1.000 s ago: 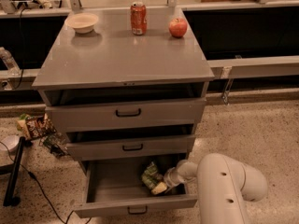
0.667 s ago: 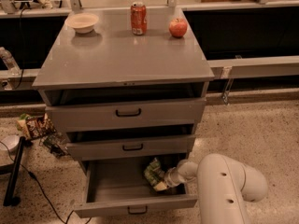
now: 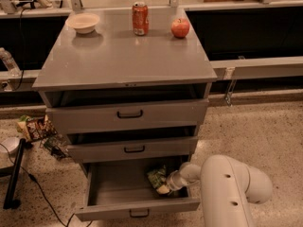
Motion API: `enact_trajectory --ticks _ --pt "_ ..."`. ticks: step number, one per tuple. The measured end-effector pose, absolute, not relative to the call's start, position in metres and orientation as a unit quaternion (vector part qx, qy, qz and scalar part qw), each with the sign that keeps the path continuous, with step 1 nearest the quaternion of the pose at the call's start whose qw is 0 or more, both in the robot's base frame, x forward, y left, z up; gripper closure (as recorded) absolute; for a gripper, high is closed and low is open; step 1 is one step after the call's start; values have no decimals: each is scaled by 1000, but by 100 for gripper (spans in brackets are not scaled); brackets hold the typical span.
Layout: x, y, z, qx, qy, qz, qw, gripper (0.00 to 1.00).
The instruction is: Pick green jalapeno chip bag from bottom drawer and place on counter
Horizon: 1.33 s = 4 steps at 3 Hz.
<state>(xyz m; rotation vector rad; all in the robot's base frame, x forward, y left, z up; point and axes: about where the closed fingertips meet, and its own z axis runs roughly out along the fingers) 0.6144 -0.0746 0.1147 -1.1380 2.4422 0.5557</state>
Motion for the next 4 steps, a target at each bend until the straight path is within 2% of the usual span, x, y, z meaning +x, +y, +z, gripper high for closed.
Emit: enact_trajectory --ticks 1,2,3,4 --pt "604 -73 184 -469 829 206 222 100" --pt "594 -70 242 -519 792 209 243 100" --pt "579 -78 282 -548 778 209 228 100" --pt "565 -90 328 -554 769 208 242 100"
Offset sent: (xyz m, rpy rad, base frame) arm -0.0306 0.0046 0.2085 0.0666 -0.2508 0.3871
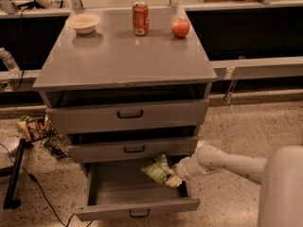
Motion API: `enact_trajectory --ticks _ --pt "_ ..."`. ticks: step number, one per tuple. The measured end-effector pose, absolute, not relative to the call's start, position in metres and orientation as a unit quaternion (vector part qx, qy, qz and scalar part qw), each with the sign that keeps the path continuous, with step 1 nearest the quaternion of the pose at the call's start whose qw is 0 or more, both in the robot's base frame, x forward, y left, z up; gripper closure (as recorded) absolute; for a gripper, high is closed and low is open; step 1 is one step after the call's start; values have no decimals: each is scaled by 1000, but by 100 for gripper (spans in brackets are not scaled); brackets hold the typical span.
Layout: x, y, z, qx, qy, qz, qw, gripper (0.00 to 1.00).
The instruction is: Pick green jalapeno chip bag from bottom drawer and place on counter
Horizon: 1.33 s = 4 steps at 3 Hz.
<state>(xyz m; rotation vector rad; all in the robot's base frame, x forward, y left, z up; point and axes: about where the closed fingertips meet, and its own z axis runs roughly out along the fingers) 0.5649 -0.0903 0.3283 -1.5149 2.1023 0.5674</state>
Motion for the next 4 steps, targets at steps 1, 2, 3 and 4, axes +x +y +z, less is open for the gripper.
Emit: enact_trajectory --ticks 1,2,3,4 --pt "562 -98 335 -550 771 206 247 100" --pt "561 -94 348 -559 761 206 258 100" --pt "552 -86 415 -581 726 219 296 100" --pt "552 -73 484 -604 698 220 314 100"
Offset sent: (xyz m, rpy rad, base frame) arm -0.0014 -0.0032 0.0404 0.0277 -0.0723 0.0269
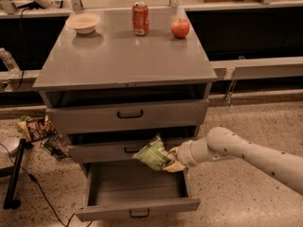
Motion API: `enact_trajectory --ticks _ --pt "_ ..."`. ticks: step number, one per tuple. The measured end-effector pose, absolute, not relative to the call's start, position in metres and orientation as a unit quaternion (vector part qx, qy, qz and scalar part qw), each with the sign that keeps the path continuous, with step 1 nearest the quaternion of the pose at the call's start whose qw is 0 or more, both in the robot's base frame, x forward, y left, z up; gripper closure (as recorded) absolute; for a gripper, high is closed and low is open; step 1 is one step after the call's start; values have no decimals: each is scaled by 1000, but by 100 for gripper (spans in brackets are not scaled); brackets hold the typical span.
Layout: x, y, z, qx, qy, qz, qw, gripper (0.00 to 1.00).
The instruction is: Pick green jalapeno chip bag from bottom drawer and place on counter
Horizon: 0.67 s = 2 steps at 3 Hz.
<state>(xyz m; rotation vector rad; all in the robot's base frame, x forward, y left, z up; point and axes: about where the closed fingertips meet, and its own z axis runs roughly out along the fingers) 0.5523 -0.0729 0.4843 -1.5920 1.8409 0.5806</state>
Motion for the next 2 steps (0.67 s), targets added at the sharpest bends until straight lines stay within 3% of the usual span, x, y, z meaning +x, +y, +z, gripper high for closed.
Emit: enact_trajectory --ticks 1,2 --pt "555 -59 548 -616 684 213 327 100" --pt "548 -56 634 -630 681 146 344 100"
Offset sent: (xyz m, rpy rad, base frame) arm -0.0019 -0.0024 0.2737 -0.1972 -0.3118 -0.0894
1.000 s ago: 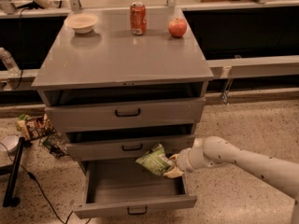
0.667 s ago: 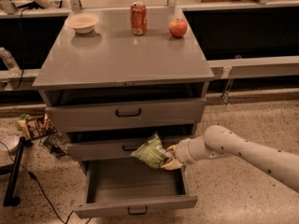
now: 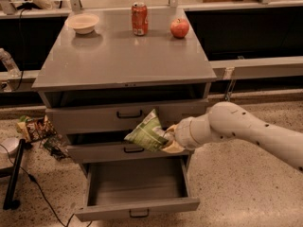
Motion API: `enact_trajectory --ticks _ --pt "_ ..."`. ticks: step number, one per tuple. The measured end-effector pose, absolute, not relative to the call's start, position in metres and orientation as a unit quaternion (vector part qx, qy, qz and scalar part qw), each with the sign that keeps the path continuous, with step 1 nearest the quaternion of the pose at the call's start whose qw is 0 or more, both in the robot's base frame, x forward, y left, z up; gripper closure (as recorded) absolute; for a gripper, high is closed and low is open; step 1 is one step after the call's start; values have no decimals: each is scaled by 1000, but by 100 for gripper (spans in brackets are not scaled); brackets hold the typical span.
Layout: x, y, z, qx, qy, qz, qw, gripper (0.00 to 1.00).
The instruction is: Pick green jalapeno chip bag from bottom drawer and place on counter
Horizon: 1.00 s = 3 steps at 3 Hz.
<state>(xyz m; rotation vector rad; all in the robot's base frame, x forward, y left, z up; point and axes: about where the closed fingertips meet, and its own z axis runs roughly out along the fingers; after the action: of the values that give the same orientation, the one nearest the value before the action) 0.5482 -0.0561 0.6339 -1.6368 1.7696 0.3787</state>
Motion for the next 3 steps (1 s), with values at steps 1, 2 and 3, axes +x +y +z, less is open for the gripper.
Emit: enact_trajectory --ticks 1,2,3 --pt "535 -46 699 -671 652 67 347 100" --pt "534 -44 735 -679 640 35 358 100" --pt "549 -47 773 -655 634 43 408 100"
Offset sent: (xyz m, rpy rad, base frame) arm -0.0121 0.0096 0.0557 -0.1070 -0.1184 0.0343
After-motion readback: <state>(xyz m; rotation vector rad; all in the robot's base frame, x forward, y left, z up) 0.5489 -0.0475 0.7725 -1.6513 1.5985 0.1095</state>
